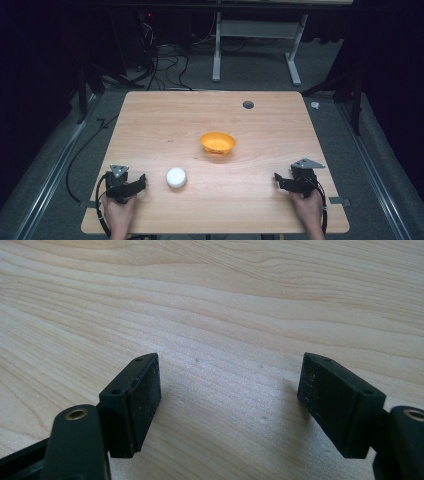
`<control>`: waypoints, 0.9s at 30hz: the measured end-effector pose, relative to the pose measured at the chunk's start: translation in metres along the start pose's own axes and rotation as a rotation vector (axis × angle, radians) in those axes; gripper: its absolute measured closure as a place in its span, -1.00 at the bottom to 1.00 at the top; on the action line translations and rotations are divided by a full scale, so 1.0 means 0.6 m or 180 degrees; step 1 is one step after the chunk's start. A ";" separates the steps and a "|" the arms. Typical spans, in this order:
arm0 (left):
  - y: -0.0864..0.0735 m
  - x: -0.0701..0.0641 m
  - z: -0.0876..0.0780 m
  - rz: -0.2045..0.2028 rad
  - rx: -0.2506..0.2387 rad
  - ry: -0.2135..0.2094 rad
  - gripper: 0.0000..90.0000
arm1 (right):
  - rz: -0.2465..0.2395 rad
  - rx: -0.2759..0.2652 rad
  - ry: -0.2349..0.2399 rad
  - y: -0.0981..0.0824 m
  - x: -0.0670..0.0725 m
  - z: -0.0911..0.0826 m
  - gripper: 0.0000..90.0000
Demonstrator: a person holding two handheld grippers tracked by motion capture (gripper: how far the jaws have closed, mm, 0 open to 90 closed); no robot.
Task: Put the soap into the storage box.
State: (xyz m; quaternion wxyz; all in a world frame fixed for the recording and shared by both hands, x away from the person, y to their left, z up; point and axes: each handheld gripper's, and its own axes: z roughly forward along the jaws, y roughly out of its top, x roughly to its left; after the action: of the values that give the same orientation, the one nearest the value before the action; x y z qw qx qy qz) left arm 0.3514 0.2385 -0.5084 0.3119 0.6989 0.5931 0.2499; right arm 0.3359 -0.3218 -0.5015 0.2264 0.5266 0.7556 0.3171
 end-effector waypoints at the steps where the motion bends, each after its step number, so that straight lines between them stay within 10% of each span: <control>1: 0.000 0.000 0.000 0.0000 0.0000 0.0000 -0.54 | -0.0001 0.0000 0.0000 0.000 0.000 0.000 -0.42; 27: 0.001 0.001 -0.012 0.0102 -0.0065 -0.0193 -0.57 | -0.0003 -0.0001 0.0002 0.000 -0.001 0.000 -0.42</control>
State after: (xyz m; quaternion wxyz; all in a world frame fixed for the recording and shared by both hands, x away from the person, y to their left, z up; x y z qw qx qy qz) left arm 0.3467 0.2403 -0.5030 0.3328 0.7124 0.5695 0.2396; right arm 0.3360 -0.3225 -0.5014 0.2263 0.5260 0.7559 0.3173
